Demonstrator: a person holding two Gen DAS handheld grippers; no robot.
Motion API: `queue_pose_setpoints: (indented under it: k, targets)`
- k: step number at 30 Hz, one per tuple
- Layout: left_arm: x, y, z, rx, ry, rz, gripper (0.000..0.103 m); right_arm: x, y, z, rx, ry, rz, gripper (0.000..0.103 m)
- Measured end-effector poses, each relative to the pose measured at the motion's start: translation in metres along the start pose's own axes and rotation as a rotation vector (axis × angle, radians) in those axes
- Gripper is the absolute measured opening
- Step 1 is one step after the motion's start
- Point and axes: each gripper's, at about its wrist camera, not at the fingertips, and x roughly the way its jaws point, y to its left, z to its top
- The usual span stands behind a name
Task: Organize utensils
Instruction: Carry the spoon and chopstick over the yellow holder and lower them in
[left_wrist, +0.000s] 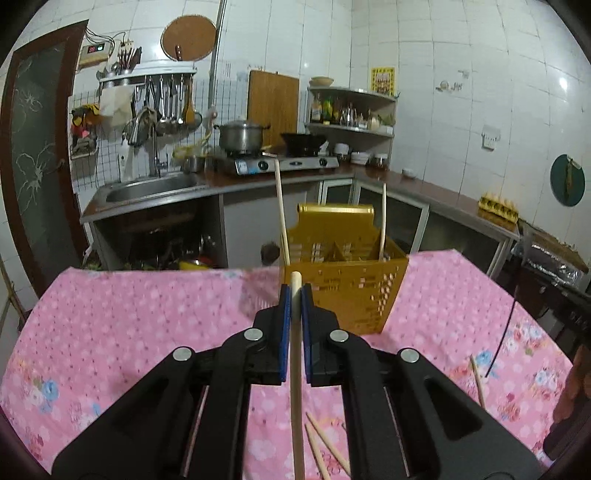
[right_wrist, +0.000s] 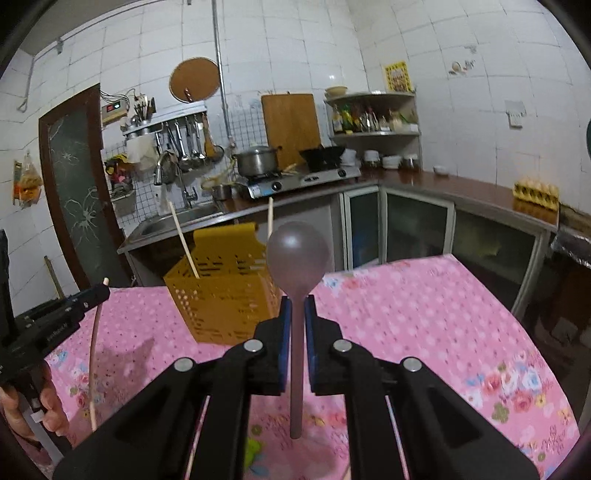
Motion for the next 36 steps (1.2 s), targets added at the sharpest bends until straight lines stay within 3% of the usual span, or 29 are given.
queue_pose_setpoints:
  k: [12,19,25,31,36]
  targets:
    - [-0.01,0.008,0.045,-0.016,-0.153,-0.038,0.004,0.016,0.028,0.033,-0.08,-0.118,0.033,0.008]
    - [-0.019,-0.001,0.102,-0.011,-0.357,-0.052,0.004,0.035,0.055,0.07,-0.13,-0.242,0.094,0.008]
    - [0.008,-0.014,0.137,-0.015,-0.486,-0.003,0.004,0.059,0.064,0.08,-0.118,-0.314,0.103,0.008]
    - [0.048,-0.028,0.161,-0.002,-0.565,0.044,0.004,0.085,0.062,0.078,-0.103,-0.32,0.109,0.008]
    - [0.092,-0.031,0.149,0.015,-0.507,0.038,0.004,0.104,0.062,0.07,-0.113,-0.31,0.109,0.008]
